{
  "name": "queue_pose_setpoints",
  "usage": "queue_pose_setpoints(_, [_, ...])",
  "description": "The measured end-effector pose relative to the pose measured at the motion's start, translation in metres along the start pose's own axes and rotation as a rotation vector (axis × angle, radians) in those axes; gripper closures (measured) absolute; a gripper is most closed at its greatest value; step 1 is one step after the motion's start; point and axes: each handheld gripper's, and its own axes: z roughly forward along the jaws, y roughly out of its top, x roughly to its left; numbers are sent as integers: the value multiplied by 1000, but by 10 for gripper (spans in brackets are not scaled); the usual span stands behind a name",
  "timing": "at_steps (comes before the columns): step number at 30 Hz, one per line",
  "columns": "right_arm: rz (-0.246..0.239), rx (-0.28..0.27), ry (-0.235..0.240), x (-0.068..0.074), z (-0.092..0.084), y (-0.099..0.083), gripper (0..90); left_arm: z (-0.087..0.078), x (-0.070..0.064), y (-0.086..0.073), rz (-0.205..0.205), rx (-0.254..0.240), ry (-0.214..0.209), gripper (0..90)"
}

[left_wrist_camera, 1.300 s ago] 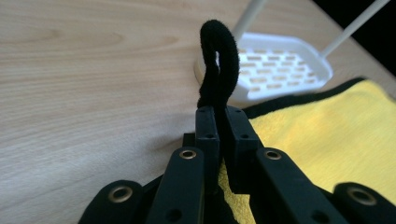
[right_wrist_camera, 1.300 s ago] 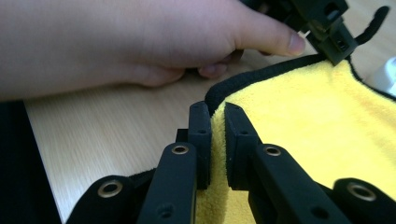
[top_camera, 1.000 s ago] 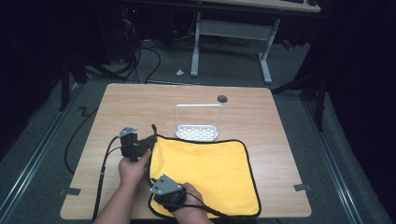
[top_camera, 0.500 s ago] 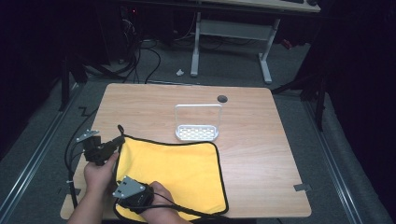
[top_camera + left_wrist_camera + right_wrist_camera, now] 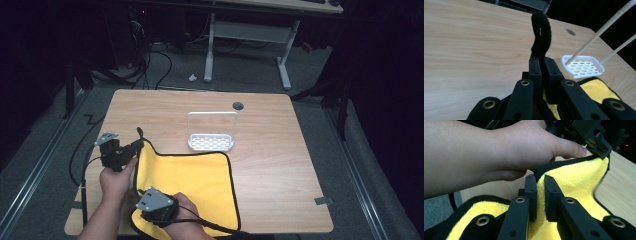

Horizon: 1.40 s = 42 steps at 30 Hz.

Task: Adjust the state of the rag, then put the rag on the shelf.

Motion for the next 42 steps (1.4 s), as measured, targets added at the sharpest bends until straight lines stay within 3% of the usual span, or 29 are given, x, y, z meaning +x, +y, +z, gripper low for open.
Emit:
queue_pose_setpoints(5, [35, -7, -32, -17, -23, -14, 836, 20, -29, -2, 26, 4, 10, 853])
queue_pose_setpoints(12, [67, -1, -74, -39, -52, -39, 836, 39, -57, -5, 65, 8, 8, 852])
queue_pose_setpoints(22, [90, 40, -124, -53, -86, -75, 836, 55, -88, -19, 99, 22, -6, 851])
queue_pose_setpoints(26, [106, 61, -148, -61, -95, -89, 835, 65, -97, -23, 79, 24, -14, 850])
queue_pose_setpoints(31, [122, 88, -160, -69, -103, -101, 835, 75, -111, -26, 85, 46, -19, 849])
queue_pose_setpoints(39, [145, 124, -178, -79, -119, -121, 828, 92, -138, -26, 157, 69, -18, 846])
queue_pose_setpoints(42, [168, 151, -175, -82, -121, -127, 825, 99, -146, -28, 161, 97, -16, 842])
